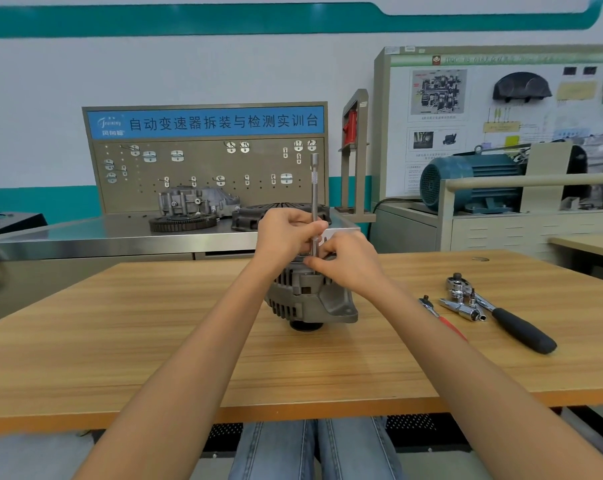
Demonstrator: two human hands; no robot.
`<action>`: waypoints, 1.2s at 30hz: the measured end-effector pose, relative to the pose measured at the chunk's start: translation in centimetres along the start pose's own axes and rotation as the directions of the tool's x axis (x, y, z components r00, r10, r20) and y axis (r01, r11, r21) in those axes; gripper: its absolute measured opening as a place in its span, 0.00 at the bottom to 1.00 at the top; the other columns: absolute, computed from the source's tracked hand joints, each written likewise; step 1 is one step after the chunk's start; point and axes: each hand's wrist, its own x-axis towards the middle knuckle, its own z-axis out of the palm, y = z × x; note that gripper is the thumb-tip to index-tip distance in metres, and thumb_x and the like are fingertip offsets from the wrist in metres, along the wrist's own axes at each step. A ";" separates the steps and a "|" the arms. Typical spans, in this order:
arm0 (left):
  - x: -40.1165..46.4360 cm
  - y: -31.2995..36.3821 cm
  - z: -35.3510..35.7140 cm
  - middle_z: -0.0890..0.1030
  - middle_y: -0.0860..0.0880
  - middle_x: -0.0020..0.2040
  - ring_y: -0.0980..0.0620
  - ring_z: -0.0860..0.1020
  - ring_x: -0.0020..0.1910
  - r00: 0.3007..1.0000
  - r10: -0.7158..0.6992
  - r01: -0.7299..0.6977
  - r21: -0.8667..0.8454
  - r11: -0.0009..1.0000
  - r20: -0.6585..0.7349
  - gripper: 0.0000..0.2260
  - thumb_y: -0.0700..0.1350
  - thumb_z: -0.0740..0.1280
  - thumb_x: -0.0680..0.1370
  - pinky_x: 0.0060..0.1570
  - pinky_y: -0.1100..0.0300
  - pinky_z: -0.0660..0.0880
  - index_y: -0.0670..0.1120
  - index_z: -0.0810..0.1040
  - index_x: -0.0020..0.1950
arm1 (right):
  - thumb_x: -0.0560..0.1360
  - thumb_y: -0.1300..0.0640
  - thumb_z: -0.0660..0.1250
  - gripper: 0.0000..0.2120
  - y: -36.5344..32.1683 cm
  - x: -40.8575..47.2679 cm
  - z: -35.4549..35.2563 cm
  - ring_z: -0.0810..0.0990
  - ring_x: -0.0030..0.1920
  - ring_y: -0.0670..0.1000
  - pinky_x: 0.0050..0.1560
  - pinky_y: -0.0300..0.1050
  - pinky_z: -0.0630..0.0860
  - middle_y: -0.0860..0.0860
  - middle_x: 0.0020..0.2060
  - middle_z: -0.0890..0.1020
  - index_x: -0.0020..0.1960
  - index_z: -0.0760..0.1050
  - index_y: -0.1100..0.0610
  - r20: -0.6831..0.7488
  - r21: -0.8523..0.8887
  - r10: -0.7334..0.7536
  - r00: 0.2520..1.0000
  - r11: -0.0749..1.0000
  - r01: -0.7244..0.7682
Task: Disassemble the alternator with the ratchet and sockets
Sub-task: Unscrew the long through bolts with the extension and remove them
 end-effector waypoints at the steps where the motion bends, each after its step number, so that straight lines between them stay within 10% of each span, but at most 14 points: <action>1: 0.0 0.1 0.1 0.83 0.43 0.45 0.50 0.82 0.44 1.000 0.003 -0.003 0.027 1.000 -0.016 0.11 0.43 0.74 0.73 0.45 0.57 0.82 0.37 0.81 0.51 | 0.73 0.45 0.68 0.15 0.0 0.0 0.0 0.74 0.30 0.45 0.33 0.40 0.70 0.47 0.27 0.77 0.32 0.76 0.52 -0.001 0.005 0.005 1.000 1.000 -0.005; 8: 0.1 0.1 0.4 0.75 0.51 0.31 0.51 0.77 0.35 0.992 0.095 -0.079 0.190 0.979 -0.078 0.14 0.46 0.75 0.72 0.44 0.52 0.80 0.47 0.71 0.35 | 0.73 0.46 0.69 0.12 -0.1 -0.2 0.0 0.74 0.33 0.43 0.32 0.36 0.66 0.45 0.30 0.77 0.33 0.74 0.50 -0.029 0.088 0.045 0.999 0.995 -0.042; 18: -0.5 -0.2 -0.2 0.84 0.47 0.50 0.52 0.81 0.51 0.994 0.040 -0.048 0.079 0.996 0.099 0.10 0.41 0.68 0.77 0.54 0.54 0.78 0.44 0.80 0.59 | 0.72 0.47 0.70 0.12 0.0 -0.1 -0.2 0.75 0.34 0.43 0.35 0.39 0.69 0.44 0.31 0.78 0.32 0.73 0.48 0.010 0.101 0.047 0.999 0.994 -0.048; 29: -0.2 0.0 0.6 0.75 0.52 0.31 0.55 0.75 0.33 0.994 0.093 -0.081 0.175 0.981 -0.060 0.13 0.44 0.75 0.72 0.47 0.49 0.80 0.49 0.71 0.37 | 0.72 0.47 0.70 0.11 -0.1 -0.2 -0.2 0.77 0.37 0.45 0.37 0.37 0.68 0.48 0.34 0.82 0.35 0.79 0.52 0.003 0.141 0.055 0.999 0.989 -0.054; 36: -0.6 0.2 -0.3 0.83 0.49 0.50 0.50 0.81 0.52 0.991 0.032 -0.037 0.037 0.999 0.128 0.03 0.42 0.66 0.79 0.58 0.48 0.77 0.49 0.79 0.48 | 0.73 0.49 0.70 0.11 0.0 -0.1 -0.7 0.77 0.38 0.47 0.41 0.44 0.74 0.50 0.35 0.82 0.34 0.76 0.52 0.070 0.157 0.055 0.996 0.985 -0.065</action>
